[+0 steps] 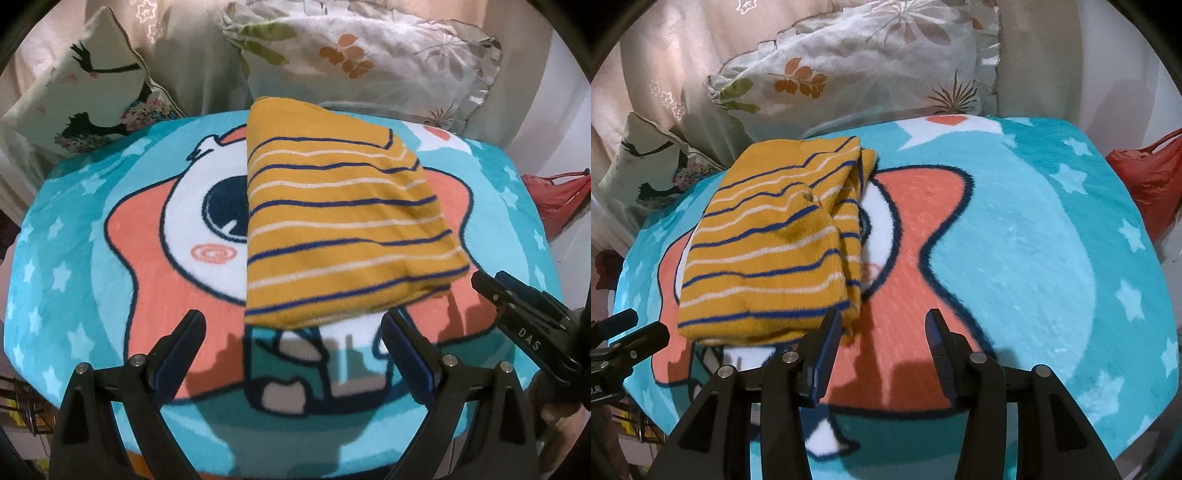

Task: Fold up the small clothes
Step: 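Release the sweater and withdraw the right gripper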

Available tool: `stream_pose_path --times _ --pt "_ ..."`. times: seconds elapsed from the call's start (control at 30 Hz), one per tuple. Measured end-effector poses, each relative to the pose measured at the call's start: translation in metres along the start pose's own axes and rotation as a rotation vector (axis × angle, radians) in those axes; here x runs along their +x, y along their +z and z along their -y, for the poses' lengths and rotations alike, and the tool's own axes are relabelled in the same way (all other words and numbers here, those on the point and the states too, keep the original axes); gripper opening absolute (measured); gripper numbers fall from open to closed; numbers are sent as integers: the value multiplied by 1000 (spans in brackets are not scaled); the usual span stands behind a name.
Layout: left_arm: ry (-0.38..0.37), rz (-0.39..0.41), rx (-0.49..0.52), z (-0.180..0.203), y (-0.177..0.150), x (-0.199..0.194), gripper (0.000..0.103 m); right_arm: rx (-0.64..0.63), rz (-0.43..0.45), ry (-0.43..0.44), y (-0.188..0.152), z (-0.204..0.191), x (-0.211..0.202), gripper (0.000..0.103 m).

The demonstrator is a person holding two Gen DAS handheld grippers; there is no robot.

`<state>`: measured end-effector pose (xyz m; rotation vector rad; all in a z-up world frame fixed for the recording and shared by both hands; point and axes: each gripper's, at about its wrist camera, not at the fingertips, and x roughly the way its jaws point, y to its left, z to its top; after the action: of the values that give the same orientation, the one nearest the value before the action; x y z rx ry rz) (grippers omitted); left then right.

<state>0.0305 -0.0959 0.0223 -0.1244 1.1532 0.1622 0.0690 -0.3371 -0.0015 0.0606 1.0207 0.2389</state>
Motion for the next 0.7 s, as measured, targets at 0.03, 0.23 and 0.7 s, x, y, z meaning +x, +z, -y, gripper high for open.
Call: stream_pose_path --times 0.03,0.23,0.7 --pt "4 8 -2 2 -5 -5 96 -4 4 2 -3 1 -4 51" --pt "18 40 -7 5 -26 -25 96 -24 23 12 -16 3 -21 51" --pt "14 117 -26 7 -49 -61 96 -57 88 28 -27 -3 -59 52"
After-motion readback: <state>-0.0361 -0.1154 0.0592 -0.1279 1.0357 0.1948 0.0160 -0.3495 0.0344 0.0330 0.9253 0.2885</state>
